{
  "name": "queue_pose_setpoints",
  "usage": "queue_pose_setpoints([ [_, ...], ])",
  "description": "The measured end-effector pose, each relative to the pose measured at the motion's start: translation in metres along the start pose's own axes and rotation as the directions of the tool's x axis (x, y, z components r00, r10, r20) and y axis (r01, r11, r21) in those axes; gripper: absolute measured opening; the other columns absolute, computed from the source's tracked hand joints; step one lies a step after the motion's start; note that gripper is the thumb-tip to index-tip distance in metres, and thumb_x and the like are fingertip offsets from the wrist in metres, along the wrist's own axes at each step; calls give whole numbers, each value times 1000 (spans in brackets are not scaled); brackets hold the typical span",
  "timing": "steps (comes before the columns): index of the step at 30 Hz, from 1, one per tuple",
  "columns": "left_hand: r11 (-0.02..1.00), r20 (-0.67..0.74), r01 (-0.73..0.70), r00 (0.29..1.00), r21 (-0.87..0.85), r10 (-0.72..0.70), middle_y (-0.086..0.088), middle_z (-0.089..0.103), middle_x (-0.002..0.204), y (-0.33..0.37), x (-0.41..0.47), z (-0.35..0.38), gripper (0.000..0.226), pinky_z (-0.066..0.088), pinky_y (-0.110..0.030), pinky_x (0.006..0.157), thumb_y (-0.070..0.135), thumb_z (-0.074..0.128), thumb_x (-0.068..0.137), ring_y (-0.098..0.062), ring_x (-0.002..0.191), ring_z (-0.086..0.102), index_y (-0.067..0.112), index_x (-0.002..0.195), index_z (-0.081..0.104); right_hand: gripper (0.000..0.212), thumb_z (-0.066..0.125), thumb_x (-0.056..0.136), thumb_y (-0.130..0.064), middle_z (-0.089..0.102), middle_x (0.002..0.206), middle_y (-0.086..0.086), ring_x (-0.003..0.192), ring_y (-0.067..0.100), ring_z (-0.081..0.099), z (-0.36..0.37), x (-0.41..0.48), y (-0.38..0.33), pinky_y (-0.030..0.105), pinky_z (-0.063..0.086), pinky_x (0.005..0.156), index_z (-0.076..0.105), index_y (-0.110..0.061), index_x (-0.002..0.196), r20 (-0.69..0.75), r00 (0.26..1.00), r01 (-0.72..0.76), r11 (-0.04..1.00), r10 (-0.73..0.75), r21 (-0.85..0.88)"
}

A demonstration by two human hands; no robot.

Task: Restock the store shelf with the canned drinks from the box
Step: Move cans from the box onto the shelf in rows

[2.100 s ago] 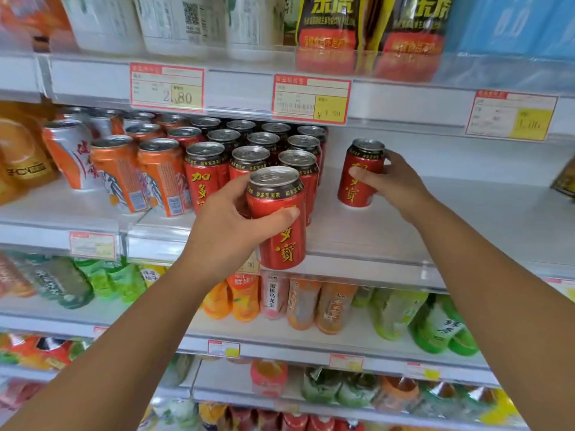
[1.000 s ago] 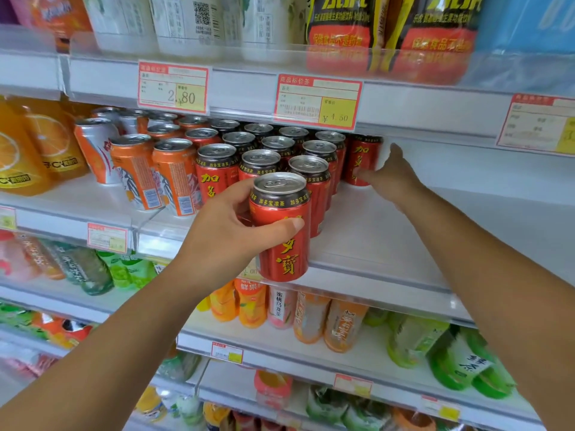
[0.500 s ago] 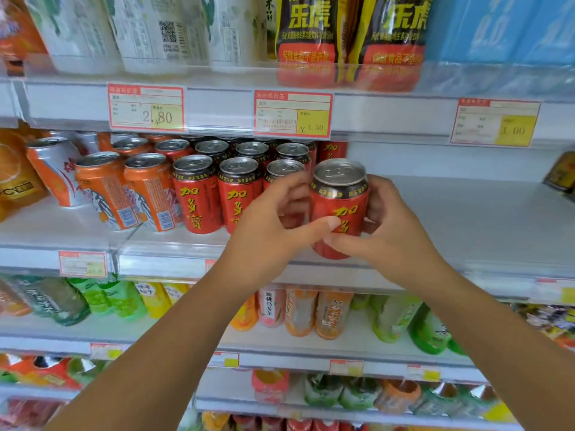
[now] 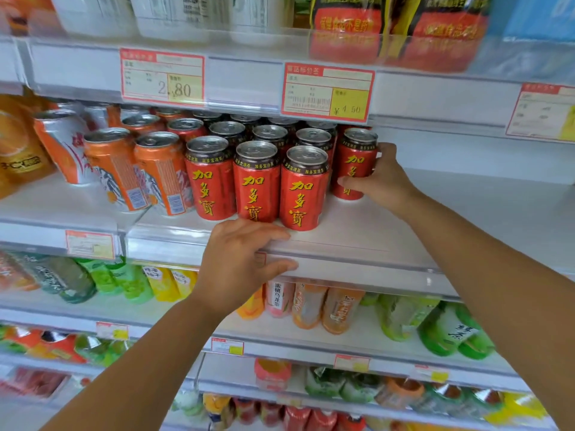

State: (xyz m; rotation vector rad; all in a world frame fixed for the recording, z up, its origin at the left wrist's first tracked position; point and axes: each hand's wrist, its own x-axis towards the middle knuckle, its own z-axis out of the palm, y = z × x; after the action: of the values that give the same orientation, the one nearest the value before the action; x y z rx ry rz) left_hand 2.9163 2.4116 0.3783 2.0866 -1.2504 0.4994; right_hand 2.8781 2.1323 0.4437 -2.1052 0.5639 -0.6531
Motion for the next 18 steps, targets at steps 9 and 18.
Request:
queue_pose_setpoints([
  [9, 1000, -7, 6, 1000, 9, -6, 19, 70, 104, -3, -1, 2, 47, 47, -40, 88, 64, 68, 71, -10, 95, 62, 32, 104, 72, 91, 83, 71, -30, 49, 135, 11, 121, 27, 53, 13, 34, 17, 44, 45, 103, 27, -19, 142, -74, 997, 7, 999, -10, -48],
  [18, 989, -164, 40, 984, -141, -64, 13, 67, 108, 1, -14, -22, 40, 37, -13, 97, 35, 78, 76, -8, 103, 57, 21, 113, 70, 79, 69, 83, -29, 48, 136, 11, 118, 17, 52, -3, -30, -15, 24, 42, 90, 26, -21, 148, -231, 971, 44, 994, -65, -98],
])
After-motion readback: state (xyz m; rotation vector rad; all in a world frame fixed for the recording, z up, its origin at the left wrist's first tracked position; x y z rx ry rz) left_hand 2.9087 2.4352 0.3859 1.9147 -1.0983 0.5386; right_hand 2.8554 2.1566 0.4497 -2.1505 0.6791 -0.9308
